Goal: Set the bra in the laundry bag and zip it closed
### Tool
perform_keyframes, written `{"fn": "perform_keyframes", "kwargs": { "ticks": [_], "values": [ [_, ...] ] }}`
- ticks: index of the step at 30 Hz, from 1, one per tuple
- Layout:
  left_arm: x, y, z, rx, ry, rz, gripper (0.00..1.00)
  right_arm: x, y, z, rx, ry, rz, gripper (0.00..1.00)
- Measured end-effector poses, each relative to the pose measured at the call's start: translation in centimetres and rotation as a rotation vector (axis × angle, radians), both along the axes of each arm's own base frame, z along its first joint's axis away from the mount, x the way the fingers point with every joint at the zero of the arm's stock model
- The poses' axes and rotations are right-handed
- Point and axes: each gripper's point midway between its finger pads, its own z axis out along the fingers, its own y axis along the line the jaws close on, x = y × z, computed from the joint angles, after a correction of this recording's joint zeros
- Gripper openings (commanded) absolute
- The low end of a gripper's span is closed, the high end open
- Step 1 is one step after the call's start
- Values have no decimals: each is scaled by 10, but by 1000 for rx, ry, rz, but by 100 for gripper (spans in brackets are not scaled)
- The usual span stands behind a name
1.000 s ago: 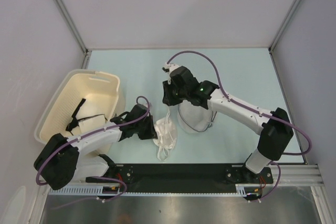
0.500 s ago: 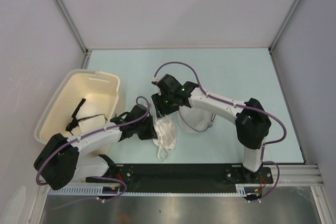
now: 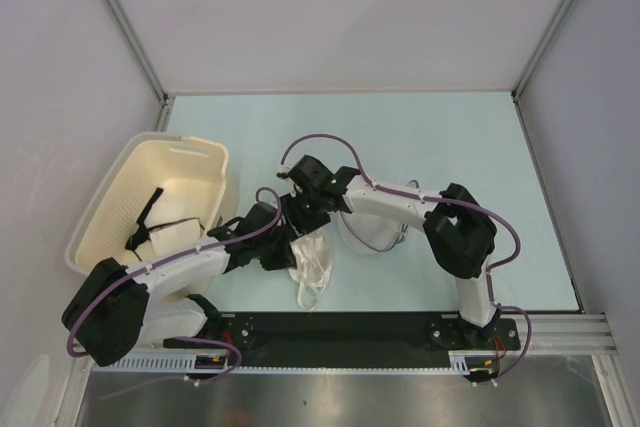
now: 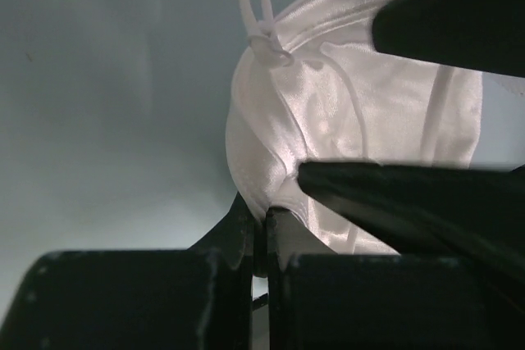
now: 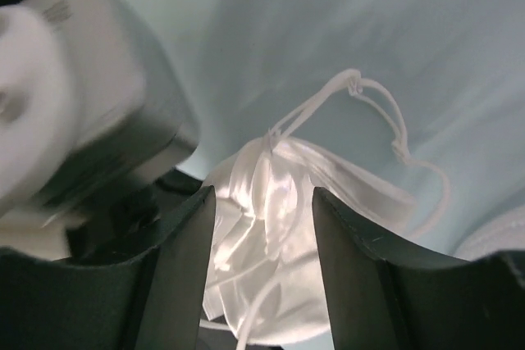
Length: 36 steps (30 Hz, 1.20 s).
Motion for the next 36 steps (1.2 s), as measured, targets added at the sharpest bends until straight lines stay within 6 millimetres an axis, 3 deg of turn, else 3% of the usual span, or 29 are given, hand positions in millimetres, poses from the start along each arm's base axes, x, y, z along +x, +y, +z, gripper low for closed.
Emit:
{"fn": "perform_keyframes", "kwargs": {
  "ticks": [4,7,9,15,21,26,30,31,33,36],
  "values": [
    [-2,2,-1,1,11,13,0,4,3,-17,-10,13,5,46],
    [-2,1,0,-3,12,13,0,7,6,-18,-1,0,8,35],
    [-2,1,0,-5,10,12,0,10,8,-17,7,-13,12,33],
    [-2,1,0,-5,13,19,0,15,11,-22,12,-19,19,43],
    [-2,1,0,-5,16,26,0,16,12,-24,37,8,20,42],
    [-2,2,-1,-6,28,43,0,16,18,-27,69,31,29,33],
    [-2,2,0,-9,26,40,0,18,21,-32,98,57,22,21],
    [-2,0,1,-13,22,36,0,20,21,-33,105,63,14,13],
    [-1,-1,2,-22,20,31,0,24,22,-36,115,74,1,6],
    [-1,-3,3,-30,17,27,0,28,19,-38,123,92,-21,3]
  ]
}}
